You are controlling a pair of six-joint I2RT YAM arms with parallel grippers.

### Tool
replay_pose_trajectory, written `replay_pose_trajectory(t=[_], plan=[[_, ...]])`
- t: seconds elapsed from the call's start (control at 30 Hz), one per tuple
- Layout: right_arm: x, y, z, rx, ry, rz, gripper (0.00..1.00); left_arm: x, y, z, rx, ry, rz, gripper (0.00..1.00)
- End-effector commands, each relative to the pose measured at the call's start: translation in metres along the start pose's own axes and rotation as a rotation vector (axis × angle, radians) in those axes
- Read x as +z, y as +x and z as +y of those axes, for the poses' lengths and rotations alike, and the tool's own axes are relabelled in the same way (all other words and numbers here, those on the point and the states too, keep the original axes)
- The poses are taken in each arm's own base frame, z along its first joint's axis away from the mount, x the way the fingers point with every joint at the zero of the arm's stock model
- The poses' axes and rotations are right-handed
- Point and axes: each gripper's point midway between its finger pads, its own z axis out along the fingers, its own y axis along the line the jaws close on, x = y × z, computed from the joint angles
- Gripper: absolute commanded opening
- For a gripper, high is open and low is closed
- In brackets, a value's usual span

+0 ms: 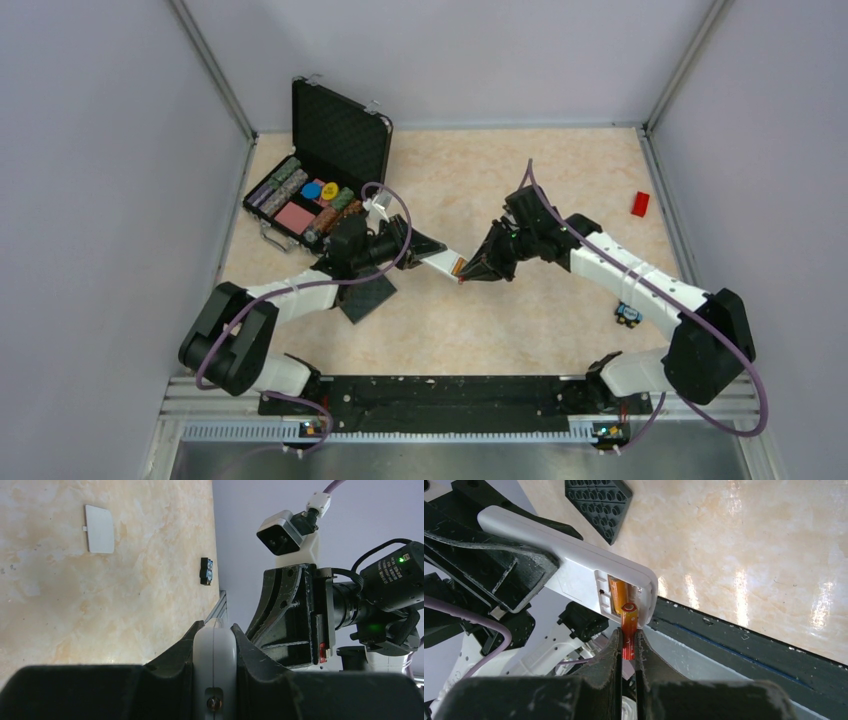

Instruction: Load the batteries into the remote control

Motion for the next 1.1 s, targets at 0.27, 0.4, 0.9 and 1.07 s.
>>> replay_pose_trajectory(t=[0.27,0.4,0.9,1.07], plan=[[0.008,-0.003,0.003,0.024,-0.007,-0.006,0.03,-0.001,-0.005,-0.03,0.086,0.091,-0.006,0.0],[0.011,-0.005,0.002,0.031,0.0,-0.013,0.04,-0.002,-0.003,-0.03,0.088,0.093,0.002,0.0],[0.019,-0.014,0.001,0.043,0.008,-0.042,0.19,-0.003,0.001,-0.03,0.082,0.089,0.021,0.0],[0.016,-0.014,0.006,0.037,-0.014,-0.046,0.29,-0.002,0.001,-0.028,0.075,0.083,0.02,0.0]])
